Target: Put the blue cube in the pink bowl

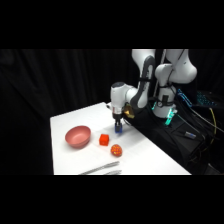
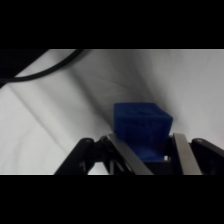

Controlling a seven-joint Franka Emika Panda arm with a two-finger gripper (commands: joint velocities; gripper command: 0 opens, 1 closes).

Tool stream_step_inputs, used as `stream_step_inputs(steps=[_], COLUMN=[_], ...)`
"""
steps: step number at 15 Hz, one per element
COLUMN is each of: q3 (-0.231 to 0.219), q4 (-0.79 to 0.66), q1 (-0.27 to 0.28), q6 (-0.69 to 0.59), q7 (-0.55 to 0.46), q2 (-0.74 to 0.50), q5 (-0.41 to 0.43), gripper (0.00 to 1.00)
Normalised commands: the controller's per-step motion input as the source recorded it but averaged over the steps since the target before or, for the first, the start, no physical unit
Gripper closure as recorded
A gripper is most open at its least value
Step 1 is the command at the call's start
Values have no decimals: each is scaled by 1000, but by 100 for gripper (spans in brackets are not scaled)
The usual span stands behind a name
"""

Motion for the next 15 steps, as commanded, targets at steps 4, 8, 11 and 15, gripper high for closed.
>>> stream_step_inputs(steps=[4,8,11,15], q3=[-46,77,134,133], q4=[-78,66,140,345], q1=[-61,-221,-223,-152], q6=[-563,-569,-488,-384], q7=[-106,-165,-247,-386], q2=[-604,-503,-378,-63], q5=[-151,-153,-60,113], gripper=[77,77,77,77])
